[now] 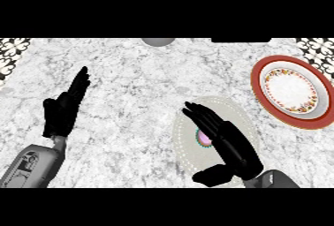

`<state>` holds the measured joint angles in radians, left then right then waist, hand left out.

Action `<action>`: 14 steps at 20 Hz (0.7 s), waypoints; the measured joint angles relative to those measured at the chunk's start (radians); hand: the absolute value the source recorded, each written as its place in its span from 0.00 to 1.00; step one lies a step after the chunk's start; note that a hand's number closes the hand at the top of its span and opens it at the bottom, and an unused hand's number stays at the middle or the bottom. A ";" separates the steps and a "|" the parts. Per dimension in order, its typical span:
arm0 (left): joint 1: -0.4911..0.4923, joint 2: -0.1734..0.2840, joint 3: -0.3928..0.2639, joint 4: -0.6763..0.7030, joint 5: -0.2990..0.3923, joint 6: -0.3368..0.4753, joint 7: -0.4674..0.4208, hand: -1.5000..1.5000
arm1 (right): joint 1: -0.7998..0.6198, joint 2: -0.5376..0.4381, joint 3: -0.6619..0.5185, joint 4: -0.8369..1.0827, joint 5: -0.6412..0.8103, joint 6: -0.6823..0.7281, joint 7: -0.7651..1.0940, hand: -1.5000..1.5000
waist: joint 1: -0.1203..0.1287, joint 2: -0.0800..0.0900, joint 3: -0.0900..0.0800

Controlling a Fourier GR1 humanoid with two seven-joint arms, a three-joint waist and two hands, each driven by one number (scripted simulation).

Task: Pick the cupcake from the placemat and place it in the plate

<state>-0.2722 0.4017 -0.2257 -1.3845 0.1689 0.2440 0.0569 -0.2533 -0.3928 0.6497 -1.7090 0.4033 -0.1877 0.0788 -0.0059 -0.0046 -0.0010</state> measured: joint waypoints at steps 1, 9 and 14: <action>0.002 0.001 0.001 -0.003 -0.002 -0.002 0.002 0.50 | -0.012 -0.028 -0.007 -0.027 0.005 0.037 0.045 0.00 | -0.001 -0.001 0.000; 0.001 -0.003 0.016 -0.004 -0.012 -0.016 0.009 0.50 | -0.135 -0.167 -0.063 -0.169 -0.058 0.385 0.391 0.00 | 0.002 0.001 -0.001; -0.004 -0.022 0.031 0.007 -0.026 -0.033 0.006 0.50 | -0.203 -0.144 -0.103 -0.150 -0.104 0.545 0.511 0.00 | 0.007 0.003 0.000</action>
<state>-0.2759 0.3794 -0.1951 -1.3777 0.1428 0.2114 0.0631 -0.4559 -0.5369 0.5467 -1.8587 0.2988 0.3573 0.5894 0.0009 -0.0014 -0.0011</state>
